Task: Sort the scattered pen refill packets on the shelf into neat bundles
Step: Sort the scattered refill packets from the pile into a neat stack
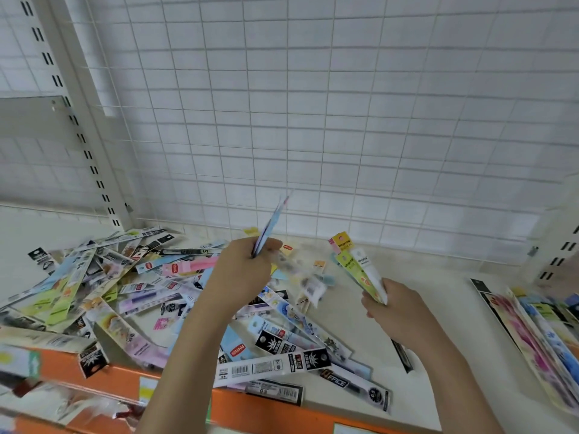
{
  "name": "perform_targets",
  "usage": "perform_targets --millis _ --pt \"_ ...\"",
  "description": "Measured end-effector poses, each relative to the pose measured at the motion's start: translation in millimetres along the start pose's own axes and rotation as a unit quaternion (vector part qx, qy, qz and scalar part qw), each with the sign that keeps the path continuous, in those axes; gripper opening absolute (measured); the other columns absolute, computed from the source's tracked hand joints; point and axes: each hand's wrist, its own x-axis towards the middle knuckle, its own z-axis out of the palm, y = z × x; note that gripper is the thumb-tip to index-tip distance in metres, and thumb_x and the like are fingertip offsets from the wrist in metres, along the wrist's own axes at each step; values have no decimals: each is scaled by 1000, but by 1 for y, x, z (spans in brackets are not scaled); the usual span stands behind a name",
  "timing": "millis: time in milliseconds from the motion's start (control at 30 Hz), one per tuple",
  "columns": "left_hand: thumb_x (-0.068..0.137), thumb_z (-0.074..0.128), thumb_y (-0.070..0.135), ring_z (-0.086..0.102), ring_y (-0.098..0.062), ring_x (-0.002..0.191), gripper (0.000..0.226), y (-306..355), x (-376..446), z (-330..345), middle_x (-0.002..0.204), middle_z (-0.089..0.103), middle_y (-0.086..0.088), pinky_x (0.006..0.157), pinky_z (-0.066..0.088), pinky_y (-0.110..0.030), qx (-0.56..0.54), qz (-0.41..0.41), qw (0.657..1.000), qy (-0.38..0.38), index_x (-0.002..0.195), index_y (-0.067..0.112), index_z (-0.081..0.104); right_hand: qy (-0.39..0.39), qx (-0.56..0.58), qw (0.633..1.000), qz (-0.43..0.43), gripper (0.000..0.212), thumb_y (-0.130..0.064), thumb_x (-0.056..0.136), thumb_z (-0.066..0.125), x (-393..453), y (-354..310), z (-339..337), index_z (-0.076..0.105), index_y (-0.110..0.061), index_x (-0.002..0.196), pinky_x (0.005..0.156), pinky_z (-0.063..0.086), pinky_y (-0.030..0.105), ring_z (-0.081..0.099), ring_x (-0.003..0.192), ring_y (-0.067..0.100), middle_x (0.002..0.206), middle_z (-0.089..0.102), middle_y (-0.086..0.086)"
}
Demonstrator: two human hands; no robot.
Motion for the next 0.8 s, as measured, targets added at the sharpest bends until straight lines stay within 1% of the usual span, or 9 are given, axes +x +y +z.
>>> perform_targets --millis 133,233,333,400,500,567,633,733,800 --pt "91 45 12 31 -16 45 23 -6 5 -5 64 49 -11 47 27 -24 -53 -34 998 7 90 10 69 -2 -1 1000 -5 17 -29 90 52 4 -3 3 57 -15 100 72 52 37 64 81 27 91 66 6" --pt "89 57 31 40 -8 37 32 -12 9 -8 45 50 5 45 34 -20 -2 5 1000 28 71 6 63 -7 2 1000 -5 16 -29 89 53 7 -4 5 57 -17 98 71 53 38 64 82 27 91 66 5" --pt "86 64 22 43 -3 31 12 -20 18 -8 49 48 5 36 35 -12 33 19 999 14 91 12 61 -9 -1 1000 -5 13 -28 89 53 11 -5 7 56 -17 95 68 51 36 64 80 25 88 65 5" --pt "90 57 14 49 -6 46 11 -27 26 -7 61 51 7 44 36 -18 60 14 998 4 101 15 55 -9 -12 1000 -8 10 -28 91 51 14 -5 8 53 -18 89 62 46 33 60 73 23 80 61 2" --pt "95 41 5 56 -21 74 12 -36 38 -4 75 59 3 62 44 -24 66 17 998 -7 99 16 46 -2 -27 1000 -6 14 -29 91 50 16 -5 8 52 -17 84 58 40 30 54 66 21 72 55 0" --pt "96 35 3 61 -25 70 13 -38 43 -4 80 58 -4 66 52 -30 30 -5 999 -21 98 15 42 0 -25 1000 0 17 -30 90 51 18 -6 7 56 -14 89 63 47 33 61 74 24 78 62 3" --pt "97 33 4 64 -26 60 12 -38 48 -4 87 58 -3 55 56 -26 17 -22 999 -40 102 13 40 4 -18 1000 6 19 -31 89 51 20 -6 7 58 -14 92 68 51 35 64 78 27 82 67 6" --pt "97 35 6 60 -21 53 14 -37 59 -3 97 59 -7 43 46 -23 58 -11 997 -55 108 15 34 12 -14 1000 5 19 -31 88 52 23 -7 6 59 -14 92 69 53 37 65 80 26 81 68 7" --pt "93 41 7 53 -22 56 29 -39 69 1 102 61 -16 49 41 -26 101 -2 993 -57 116 15 26 14 -11 1000 5 18 -31 88 52 24 -6 5 59 -15 92 69 53 37 66 81 25 81 68 7"
